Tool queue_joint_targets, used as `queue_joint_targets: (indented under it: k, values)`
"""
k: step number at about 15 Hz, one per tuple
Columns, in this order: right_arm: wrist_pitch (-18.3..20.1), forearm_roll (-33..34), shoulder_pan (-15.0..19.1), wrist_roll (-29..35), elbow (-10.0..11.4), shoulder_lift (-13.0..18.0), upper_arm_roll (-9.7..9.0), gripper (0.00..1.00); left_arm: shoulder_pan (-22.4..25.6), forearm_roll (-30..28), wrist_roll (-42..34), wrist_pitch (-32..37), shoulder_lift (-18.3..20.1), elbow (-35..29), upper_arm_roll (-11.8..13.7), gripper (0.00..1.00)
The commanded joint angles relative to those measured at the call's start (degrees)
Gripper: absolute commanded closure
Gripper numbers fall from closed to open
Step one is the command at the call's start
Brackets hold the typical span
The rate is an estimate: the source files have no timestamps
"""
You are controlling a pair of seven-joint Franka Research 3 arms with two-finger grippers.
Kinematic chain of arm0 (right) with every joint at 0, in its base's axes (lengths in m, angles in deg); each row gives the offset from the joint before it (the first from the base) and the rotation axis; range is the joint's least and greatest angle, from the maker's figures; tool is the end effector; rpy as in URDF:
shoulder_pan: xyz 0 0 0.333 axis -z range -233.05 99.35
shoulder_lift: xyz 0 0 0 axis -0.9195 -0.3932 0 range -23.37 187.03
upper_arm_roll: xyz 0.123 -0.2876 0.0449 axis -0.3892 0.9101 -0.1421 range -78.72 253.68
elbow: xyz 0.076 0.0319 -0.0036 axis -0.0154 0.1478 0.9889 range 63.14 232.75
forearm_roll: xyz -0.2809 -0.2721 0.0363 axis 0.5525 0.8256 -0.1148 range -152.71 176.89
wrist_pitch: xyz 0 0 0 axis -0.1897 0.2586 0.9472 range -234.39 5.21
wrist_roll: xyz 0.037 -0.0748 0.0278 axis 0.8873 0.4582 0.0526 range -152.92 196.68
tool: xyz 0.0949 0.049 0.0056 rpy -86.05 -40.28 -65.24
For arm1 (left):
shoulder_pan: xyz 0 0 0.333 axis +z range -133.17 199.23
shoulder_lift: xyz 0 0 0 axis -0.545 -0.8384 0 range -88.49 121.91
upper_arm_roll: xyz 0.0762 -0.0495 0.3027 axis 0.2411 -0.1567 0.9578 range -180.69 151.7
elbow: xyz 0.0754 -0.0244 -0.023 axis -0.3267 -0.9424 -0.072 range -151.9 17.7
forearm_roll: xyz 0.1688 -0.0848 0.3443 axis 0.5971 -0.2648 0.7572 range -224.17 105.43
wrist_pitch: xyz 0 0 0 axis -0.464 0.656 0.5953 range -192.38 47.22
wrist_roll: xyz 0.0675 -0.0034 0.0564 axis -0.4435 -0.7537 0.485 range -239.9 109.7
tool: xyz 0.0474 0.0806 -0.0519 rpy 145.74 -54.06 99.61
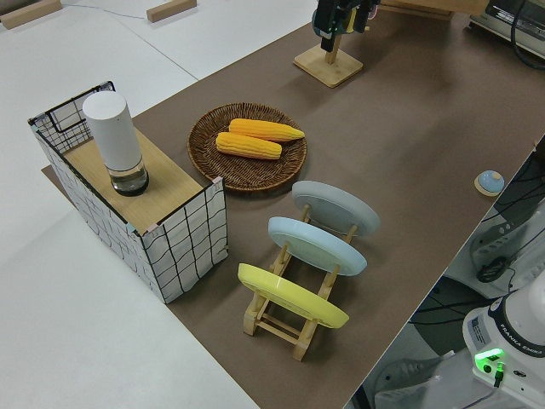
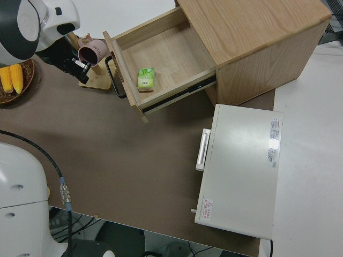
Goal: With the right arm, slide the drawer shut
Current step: 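Push the open wooden drawer away from the robot with the right arm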
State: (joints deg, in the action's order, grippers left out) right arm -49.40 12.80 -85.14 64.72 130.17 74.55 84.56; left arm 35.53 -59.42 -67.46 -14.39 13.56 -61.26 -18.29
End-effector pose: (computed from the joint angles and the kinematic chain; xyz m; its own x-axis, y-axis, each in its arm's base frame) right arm 0.5364 0.2040 0.6689 0.9286 -0.3709 -0.0114 -0.3707 -0.9286 0.0182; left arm 0.5660 -0.0116 0.6246 0.9974 -0.0637 -0.0346 -0.0635 -0.9980 0.0058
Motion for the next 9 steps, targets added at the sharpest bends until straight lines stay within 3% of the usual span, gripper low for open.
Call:
queue_joint_targets:
  k: [1,4,6,9]
  values:
    - [-2.54,-1.84,-1.83,13.89,0.28,-3.08,0.38,1.000,-0.39,1.02,0.60,1.03,0.25,0.49,0.02,0.01]
    - [-5.79,-2.11,-1.75,22.97,1.33,-5.81,0.55,1.000,-0.39,1.02,0.60,1.03,0.25,0.58,0.02,0.01]
    - [-10.35,-2.46,-1.13,29.20,3.00,-7.39,0.55,1.000,-0.39,1.02,0.60,1.03,0.25,0.49,0.02,0.01]
    - [-12.48,-3.60,-0.43,30.99,4.15,-9.76,1.08,1.000,-0.39,1.02,0.60,1.03,0.25,0.58,0.02,0.01]
